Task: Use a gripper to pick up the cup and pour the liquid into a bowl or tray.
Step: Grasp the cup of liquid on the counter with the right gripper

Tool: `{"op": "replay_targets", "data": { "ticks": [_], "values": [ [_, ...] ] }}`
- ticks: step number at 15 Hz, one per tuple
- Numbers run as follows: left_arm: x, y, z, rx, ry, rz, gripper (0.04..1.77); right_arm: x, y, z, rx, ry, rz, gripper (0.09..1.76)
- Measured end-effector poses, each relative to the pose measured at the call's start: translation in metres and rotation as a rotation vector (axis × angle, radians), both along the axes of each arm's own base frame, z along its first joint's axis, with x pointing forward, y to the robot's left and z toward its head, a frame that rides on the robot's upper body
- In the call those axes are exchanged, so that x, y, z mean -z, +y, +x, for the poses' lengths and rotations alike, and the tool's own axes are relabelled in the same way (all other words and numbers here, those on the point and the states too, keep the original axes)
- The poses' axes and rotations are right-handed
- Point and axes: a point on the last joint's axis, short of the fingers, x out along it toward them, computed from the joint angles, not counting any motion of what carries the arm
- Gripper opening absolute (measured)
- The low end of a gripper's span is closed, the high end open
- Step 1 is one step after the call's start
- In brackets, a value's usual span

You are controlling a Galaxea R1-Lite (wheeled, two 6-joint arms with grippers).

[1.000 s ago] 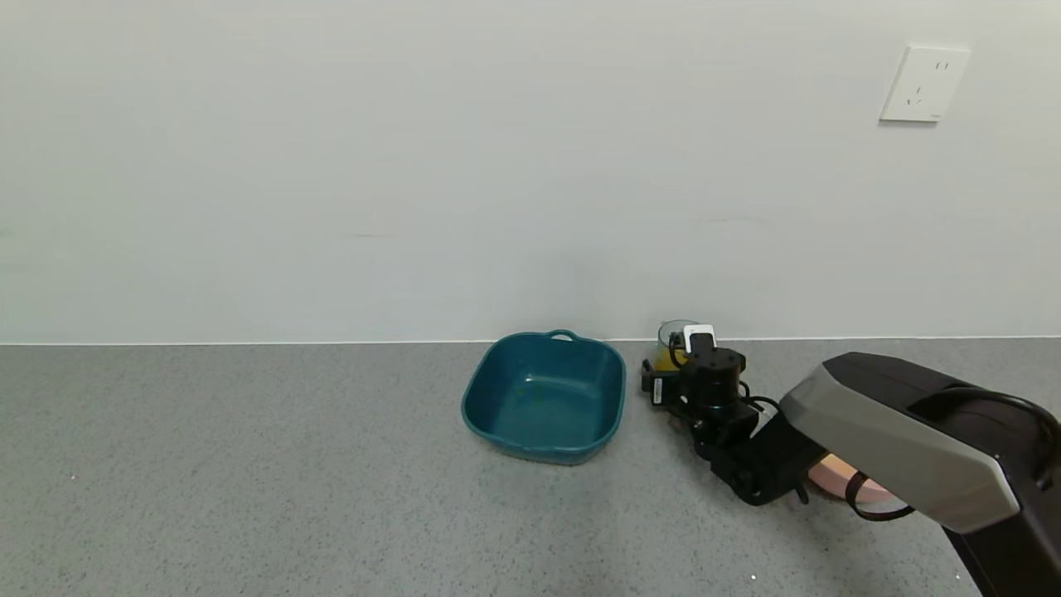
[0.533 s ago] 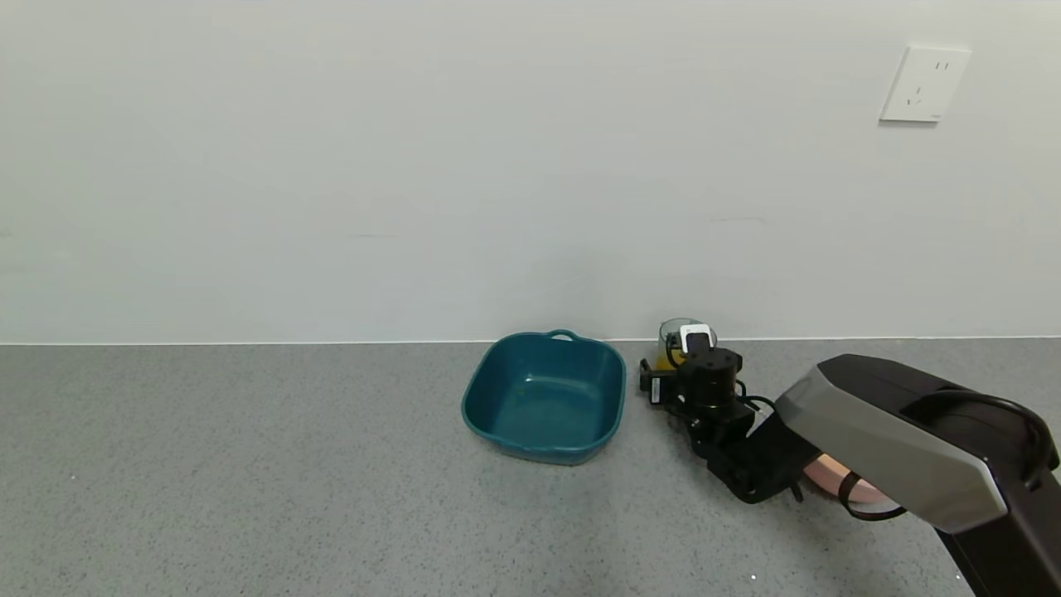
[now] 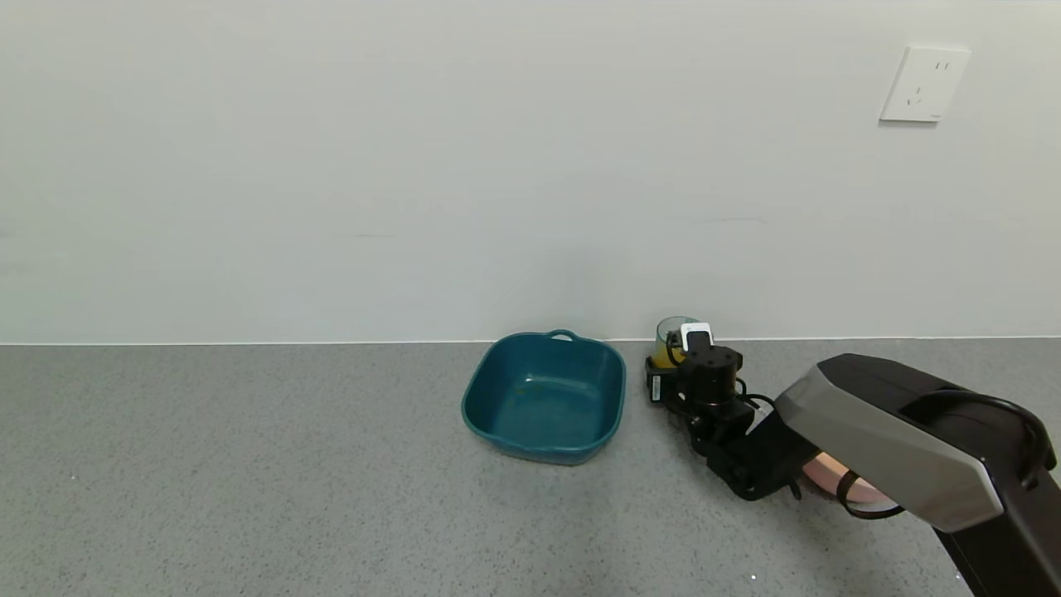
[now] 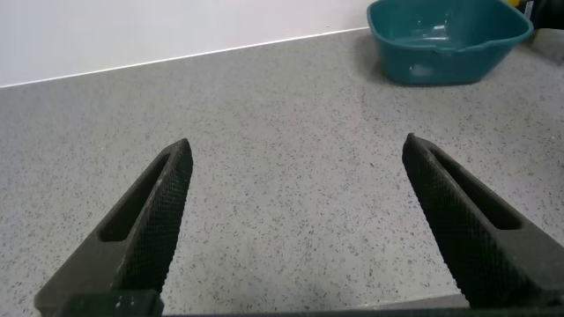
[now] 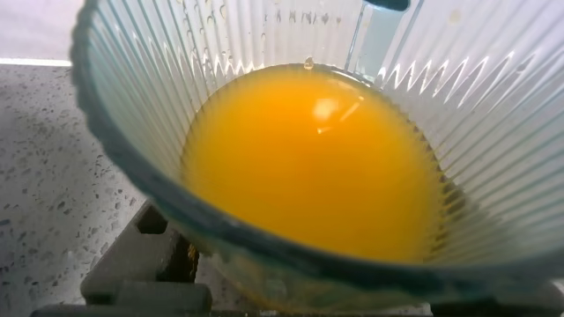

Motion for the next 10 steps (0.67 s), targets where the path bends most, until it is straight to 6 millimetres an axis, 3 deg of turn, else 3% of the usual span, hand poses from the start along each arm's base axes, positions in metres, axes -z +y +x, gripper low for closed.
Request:
{"op": "replay_targets", "data": {
  "ticks": [10],
  "values": [
    [0.0, 0.0, 0.0, 0.0, 0.0, 0.0, 1.72, -0.0013, 0.0003, -0.0004, -0.001, 0.0, 0.001, 1.37]
  ]
}}
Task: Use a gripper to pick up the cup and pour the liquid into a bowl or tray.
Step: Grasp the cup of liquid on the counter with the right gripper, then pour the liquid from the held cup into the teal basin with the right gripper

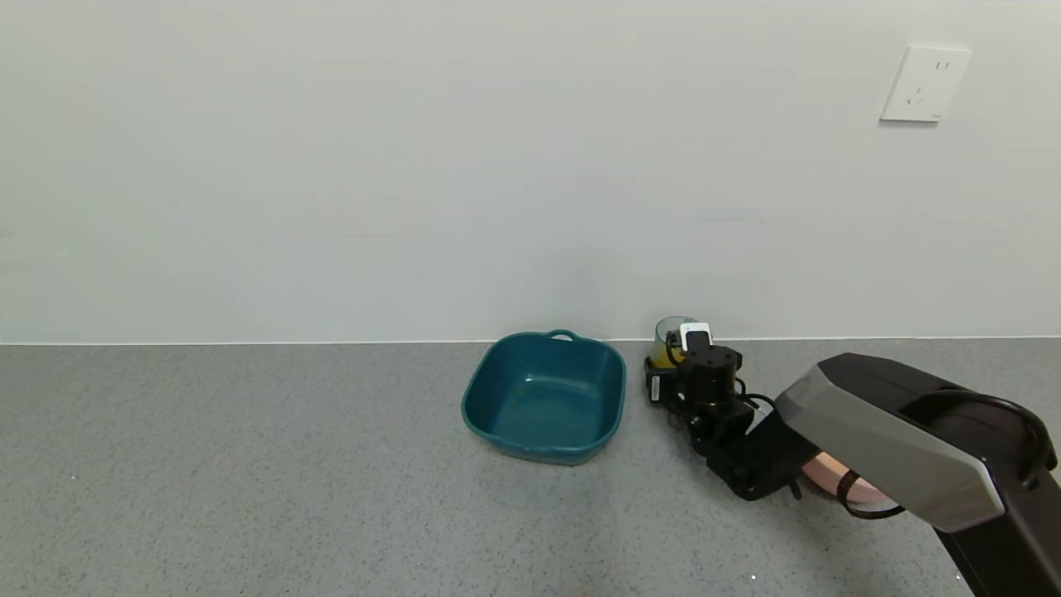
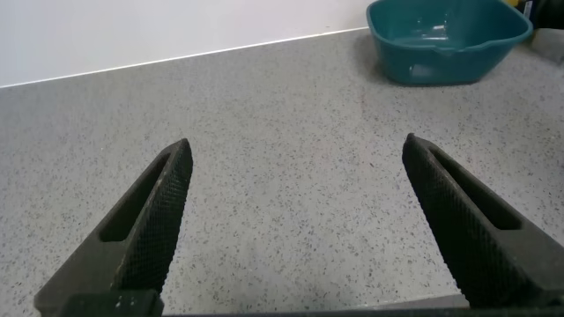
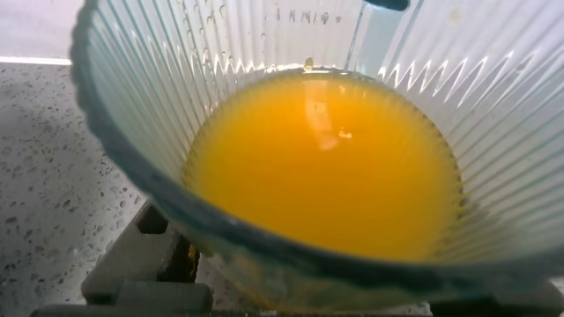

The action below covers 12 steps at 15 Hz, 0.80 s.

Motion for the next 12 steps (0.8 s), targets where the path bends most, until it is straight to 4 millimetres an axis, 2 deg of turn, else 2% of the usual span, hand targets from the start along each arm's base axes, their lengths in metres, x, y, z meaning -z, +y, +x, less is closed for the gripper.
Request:
{"op": "replay_targets", "data": {
  "ticks": [6, 12],
  "values": [
    [0.0, 0.0, 0.0, 0.0, 0.0, 0.0, 1.72, -0.008, 0.0, -0.002, -0.003, -0.009, -0.002, 1.36],
    [0.0, 0.0, 0.0, 0.0, 0.0, 0.0, 1.72, -0.037, -0.003, -0.009, -0.006, -0.014, -0.003, 1.36]
  ]
}}
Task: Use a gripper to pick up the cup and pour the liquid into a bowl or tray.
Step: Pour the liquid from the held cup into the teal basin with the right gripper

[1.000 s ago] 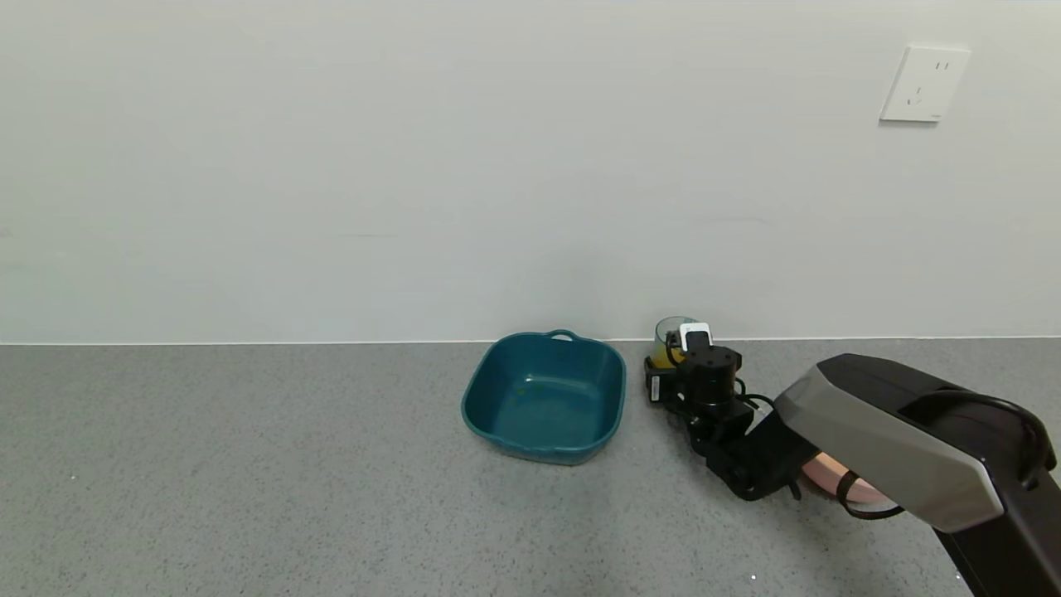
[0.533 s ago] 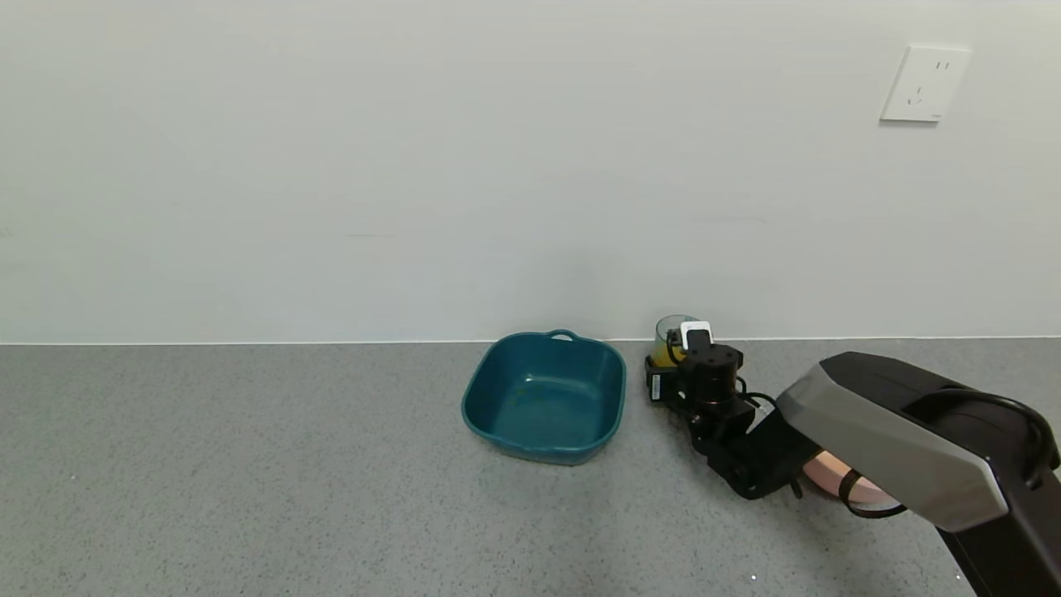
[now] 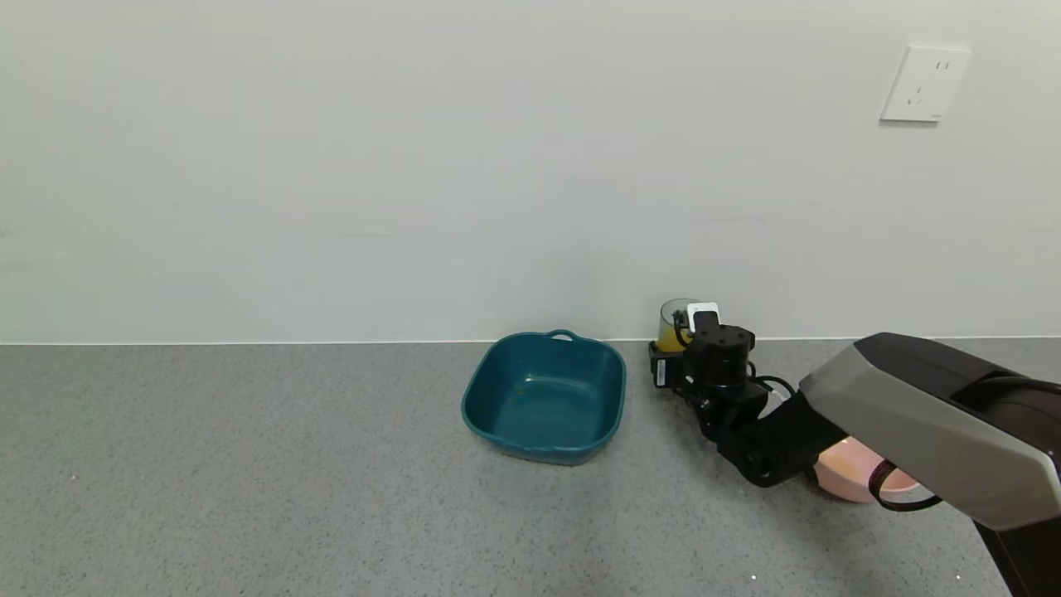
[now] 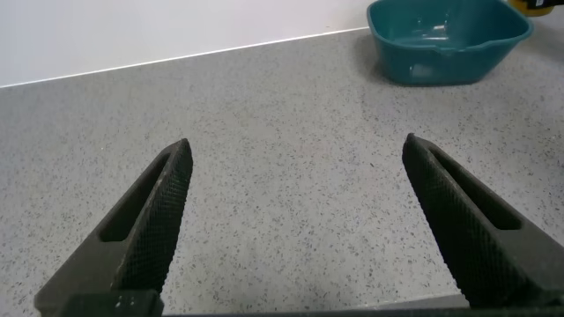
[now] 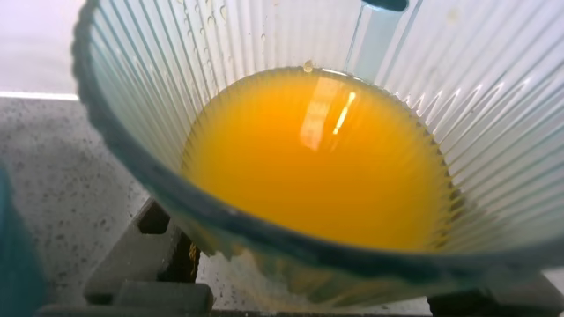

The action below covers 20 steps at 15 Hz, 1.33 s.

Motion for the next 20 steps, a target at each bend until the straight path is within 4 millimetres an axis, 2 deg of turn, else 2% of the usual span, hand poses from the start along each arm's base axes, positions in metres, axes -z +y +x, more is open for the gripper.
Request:
{"op": "replay_targets", "data": {
  "ticks": [11, 15, 20],
  "values": [
    [0.0, 0.0, 0.0, 0.0, 0.0, 0.0, 1.72, -0.08, 0.001, -0.022, -0.033, -0.039, -0.12, 1.36],
    [0.0, 0.0, 0.0, 0.0, 0.0, 0.0, 1.72, -0.096, 0.01, -0.031, -0.062, -0.065, -0.166, 1.36],
    [0.0, 0.0, 0.0, 0.0, 0.0, 0.0, 1.72, -0.101, 0.028, -0.043, -0.109, -0.041, -0.213, 1.36]
  ]
}}
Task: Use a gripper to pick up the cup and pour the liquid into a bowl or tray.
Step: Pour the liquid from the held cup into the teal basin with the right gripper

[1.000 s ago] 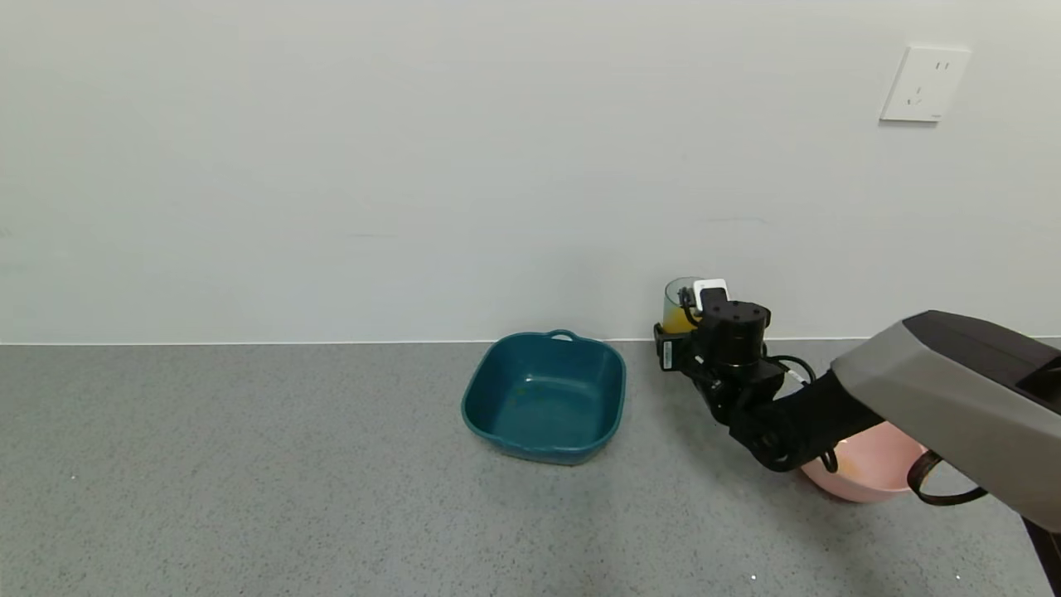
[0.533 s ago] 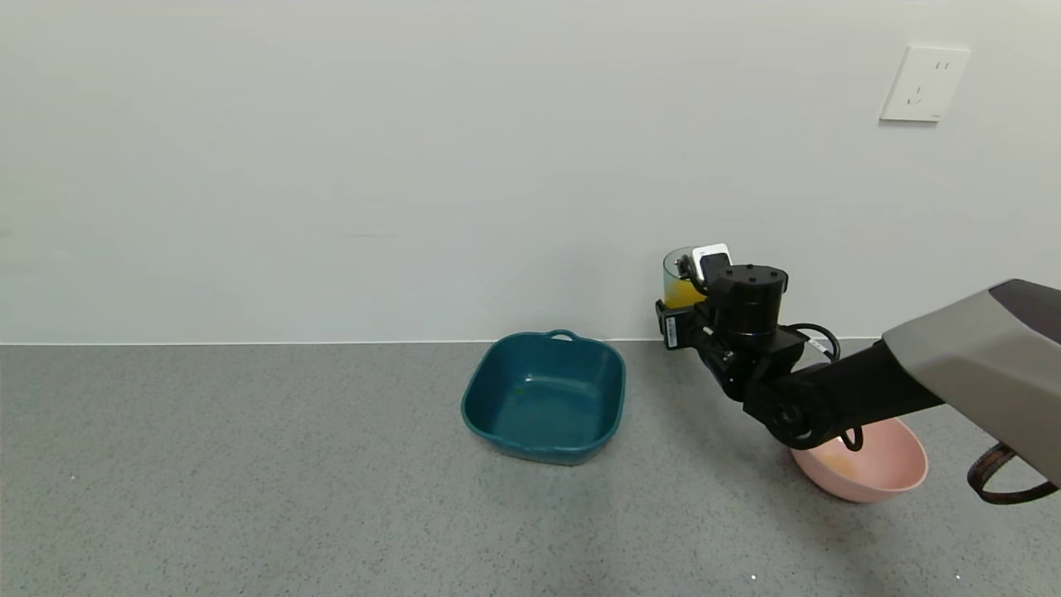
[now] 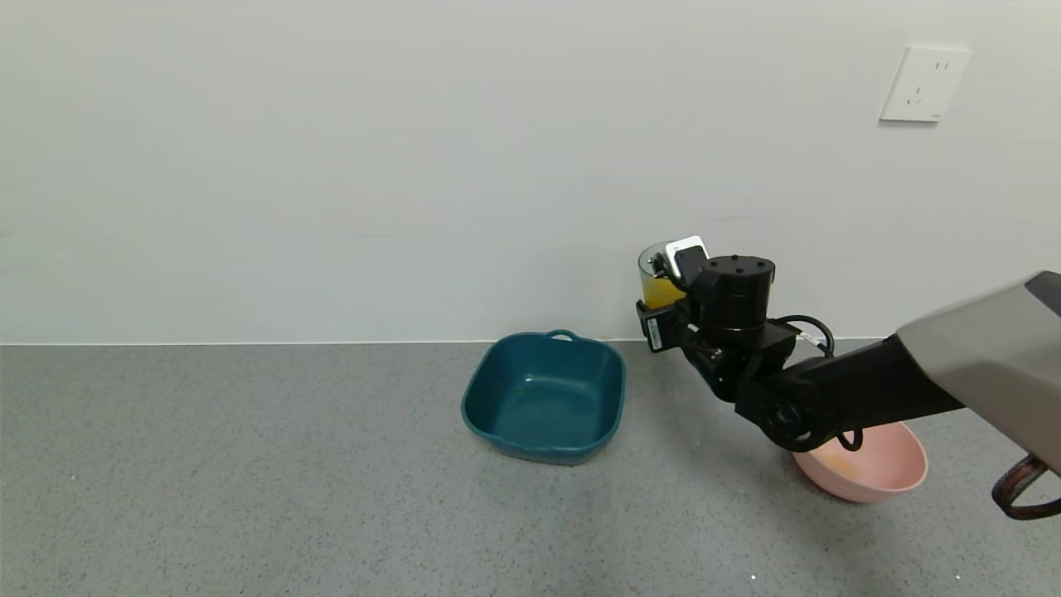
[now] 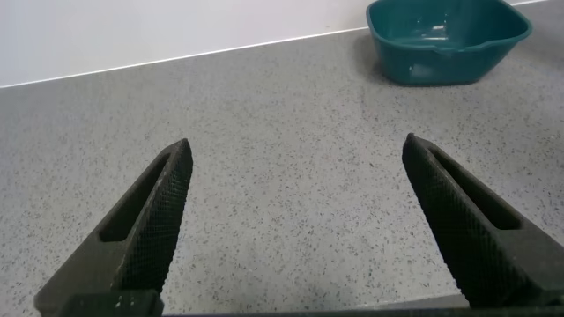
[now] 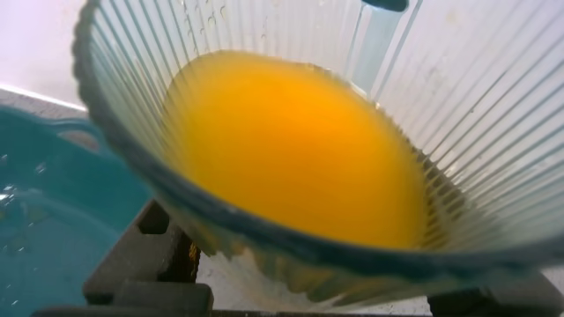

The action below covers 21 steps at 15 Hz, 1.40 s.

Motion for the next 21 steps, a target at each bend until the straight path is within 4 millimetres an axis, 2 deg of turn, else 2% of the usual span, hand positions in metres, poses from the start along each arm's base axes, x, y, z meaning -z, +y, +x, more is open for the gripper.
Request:
{"op": "replay_targets", "data": {
  "ticks": [8, 11, 21],
  "values": [
    [0.0, 0.0, 0.0, 0.0, 0.0, 0.0, 1.72, 0.003, 0.029, -0.01, -0.072, 0.013, -0.121, 1.36],
    [0.0, 0.0, 0.0, 0.0, 0.0, 0.0, 1.72, 0.002, 0.036, -0.012, -0.089, 0.012, -0.154, 1.36],
    [0.0, 0.0, 0.0, 0.0, 0.0, 0.0, 1.72, 0.016, 0.051, -0.012, -0.129, 0.022, -0.272, 1.36]
  ]
}}
